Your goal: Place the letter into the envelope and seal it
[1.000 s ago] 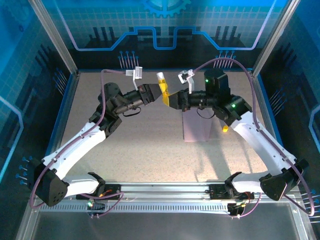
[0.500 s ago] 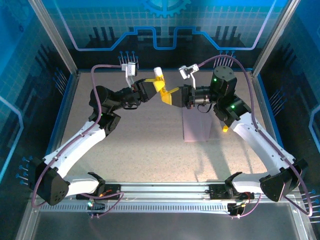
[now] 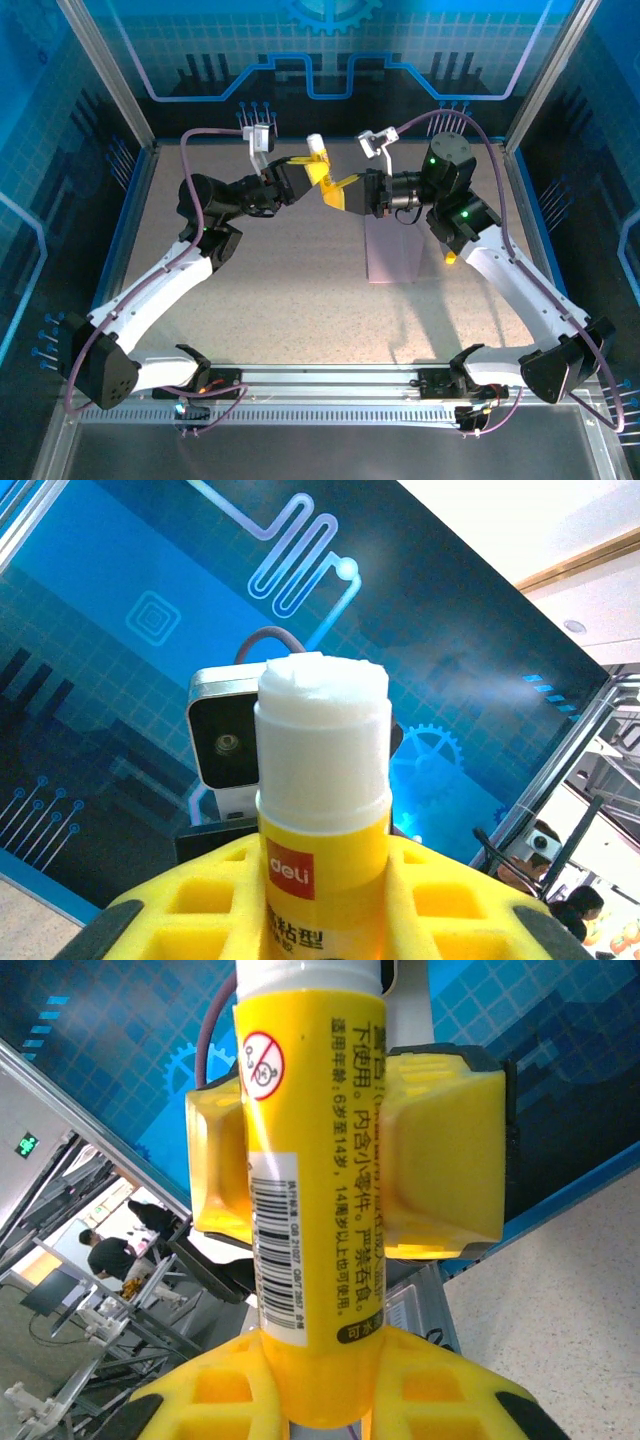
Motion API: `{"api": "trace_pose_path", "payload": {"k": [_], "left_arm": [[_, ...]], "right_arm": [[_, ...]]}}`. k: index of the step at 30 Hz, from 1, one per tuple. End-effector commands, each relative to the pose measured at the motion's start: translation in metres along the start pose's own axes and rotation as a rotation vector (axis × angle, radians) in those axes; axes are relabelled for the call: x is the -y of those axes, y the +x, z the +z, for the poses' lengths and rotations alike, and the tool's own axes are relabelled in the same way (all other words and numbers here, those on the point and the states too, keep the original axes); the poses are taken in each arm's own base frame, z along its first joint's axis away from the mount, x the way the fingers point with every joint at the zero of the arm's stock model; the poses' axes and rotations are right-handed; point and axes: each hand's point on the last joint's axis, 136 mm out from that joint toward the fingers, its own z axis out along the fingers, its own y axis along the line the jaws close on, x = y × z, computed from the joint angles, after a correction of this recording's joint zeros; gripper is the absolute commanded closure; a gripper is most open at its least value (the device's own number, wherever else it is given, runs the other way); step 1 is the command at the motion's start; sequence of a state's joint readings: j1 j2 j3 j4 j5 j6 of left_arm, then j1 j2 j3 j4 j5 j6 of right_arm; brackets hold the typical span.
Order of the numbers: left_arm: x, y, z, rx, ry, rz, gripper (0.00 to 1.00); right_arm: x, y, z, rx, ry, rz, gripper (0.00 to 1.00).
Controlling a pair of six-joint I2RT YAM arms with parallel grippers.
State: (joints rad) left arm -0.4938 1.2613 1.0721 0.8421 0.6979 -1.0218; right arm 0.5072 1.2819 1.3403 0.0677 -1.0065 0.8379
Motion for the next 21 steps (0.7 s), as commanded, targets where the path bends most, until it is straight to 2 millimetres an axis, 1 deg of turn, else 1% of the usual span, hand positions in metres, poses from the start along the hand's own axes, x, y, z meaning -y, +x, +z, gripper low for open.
{"api": "trace_pose_path", "payload": {"k": [1,4,7,9,10,13,16,18,21], "left_arm": [[-0.011,0.032,-0.005,-0.138,0.014,-0.036,1.0],[-0.016,0.027,-0.009,-0.115,-0.005,-0.037,1.0],[-0.019,0.023,-0.01,-0.104,-0.013,-0.036,1.0],[-0.023,0.021,-0.012,-0.096,-0.028,-0.038,1.0],[-0.026,0.019,-0.013,-0.087,-0.044,-0.04,1.0],[-0.051,0.01,-0.023,-0.019,-0.146,-0.065,1.0],[-0.074,-0.001,-0.038,0.08,-0.23,-0.09,1.0],[-0.085,-0.006,-0.046,0.137,-0.278,-0.089,1.0],[-0.1,-0.01,-0.054,0.198,-0.35,-0.1,1.0]], "right_arm": [[-0.006,-0.028,-0.015,0.124,0.103,-0.112,0.85],[0.0,-0.025,-0.017,0.127,0.145,-0.11,0.8],[0.005,-0.019,-0.02,0.123,0.174,-0.102,0.72],[0.009,-0.016,-0.022,0.119,0.209,-0.097,0.66],[0.012,-0.013,-0.023,0.117,0.228,-0.094,0.63],[0.024,-0.005,-0.03,0.122,0.331,-0.093,0.56],[0.041,0.001,-0.04,0.157,0.447,-0.081,0.39],[0.052,0.004,-0.046,0.201,0.497,-0.065,0.23],[0.071,0.007,-0.055,0.264,0.576,-0.04,0.14]]}}
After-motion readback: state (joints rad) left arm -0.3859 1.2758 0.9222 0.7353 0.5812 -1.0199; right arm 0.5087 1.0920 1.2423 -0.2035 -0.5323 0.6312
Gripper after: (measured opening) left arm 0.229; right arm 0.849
